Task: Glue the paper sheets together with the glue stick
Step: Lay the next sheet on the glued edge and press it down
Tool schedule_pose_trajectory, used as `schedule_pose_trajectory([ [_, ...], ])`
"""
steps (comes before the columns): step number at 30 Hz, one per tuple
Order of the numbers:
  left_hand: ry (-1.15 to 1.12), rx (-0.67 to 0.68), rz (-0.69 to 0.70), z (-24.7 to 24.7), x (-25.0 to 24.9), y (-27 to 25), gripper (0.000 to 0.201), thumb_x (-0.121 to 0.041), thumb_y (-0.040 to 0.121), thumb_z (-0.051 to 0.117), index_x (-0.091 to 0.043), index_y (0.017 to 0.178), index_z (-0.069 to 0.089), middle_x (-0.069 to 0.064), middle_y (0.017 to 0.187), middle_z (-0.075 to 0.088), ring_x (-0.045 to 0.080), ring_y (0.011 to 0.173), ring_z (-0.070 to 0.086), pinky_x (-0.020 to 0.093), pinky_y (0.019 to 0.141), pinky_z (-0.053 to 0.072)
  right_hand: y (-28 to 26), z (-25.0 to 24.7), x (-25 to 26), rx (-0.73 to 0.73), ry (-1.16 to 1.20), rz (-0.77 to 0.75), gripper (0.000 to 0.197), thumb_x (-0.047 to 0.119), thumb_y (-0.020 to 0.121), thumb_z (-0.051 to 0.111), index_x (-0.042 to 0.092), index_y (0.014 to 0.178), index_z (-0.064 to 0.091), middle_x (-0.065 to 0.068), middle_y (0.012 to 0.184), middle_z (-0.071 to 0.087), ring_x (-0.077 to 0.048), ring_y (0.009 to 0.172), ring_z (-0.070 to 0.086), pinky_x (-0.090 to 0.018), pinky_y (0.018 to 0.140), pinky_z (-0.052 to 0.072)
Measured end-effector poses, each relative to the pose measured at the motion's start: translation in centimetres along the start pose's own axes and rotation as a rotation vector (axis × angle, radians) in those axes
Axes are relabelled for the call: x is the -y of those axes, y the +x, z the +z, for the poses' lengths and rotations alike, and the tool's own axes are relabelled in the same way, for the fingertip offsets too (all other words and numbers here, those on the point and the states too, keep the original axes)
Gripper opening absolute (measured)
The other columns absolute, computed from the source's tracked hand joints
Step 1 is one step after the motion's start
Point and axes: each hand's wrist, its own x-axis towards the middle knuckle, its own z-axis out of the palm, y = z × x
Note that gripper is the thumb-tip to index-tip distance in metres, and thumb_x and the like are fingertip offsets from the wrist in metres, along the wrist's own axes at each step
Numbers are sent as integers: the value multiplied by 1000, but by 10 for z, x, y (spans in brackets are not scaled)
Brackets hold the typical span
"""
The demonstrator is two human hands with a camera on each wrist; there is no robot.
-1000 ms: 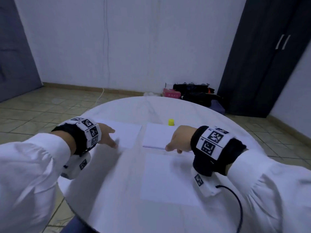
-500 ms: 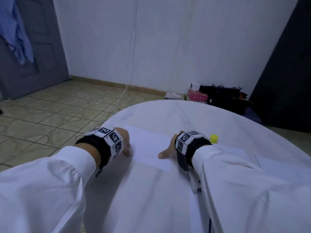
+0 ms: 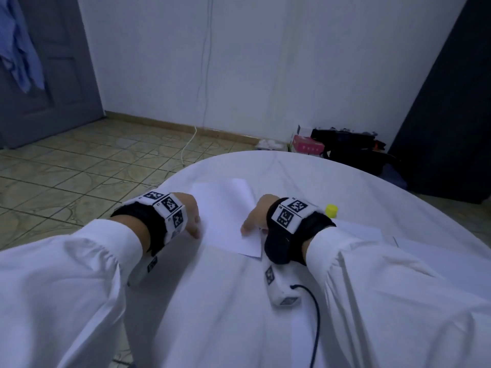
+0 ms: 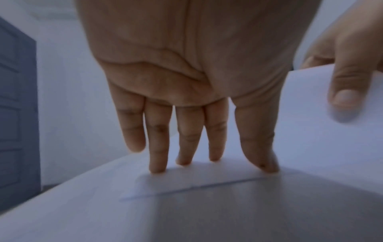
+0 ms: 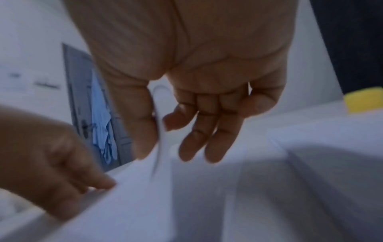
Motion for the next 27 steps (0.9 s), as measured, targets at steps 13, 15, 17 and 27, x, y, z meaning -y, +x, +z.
schedule_pose_trajectory([
  [13,-1226,-124,166,-18,-17,-87,17,1,85,65,-16,81,64,0,78,64,11,64,55,24,64,43,-119,-26,-88,-124,776,-22,32,22,87,65,2,110,58,-19,84,69,-35,66,65,-44,71,56],
  [15,-1226,-83,246,-17,-41,-105,18,6,82,66,-11,84,69,1,71,68,10,58,60,22,63,48,-139,-25,-121,-97,852,10,38,25,89,62,6,120,51,-22,97,70,-37,68,69,-36,57,52],
  [17,-1152,-39,297,-13,-68,-121,17,5,80,69,-10,87,72,1,67,68,10,57,60,21,61,50,-159,-22,-153,-86,925,26,36,24,92,61,9,122,50,-18,98,71,-29,57,67,-26,46,44],
  [27,-943,137,425,17,-156,-163,20,1,82,70,-16,92,72,-9,59,66,1,54,61,15,60,51,-216,10,-251,11,1110,123,28,-13,80,61,-1,105,63,-15,99,70,-26,76,68,-28,58,57],
])
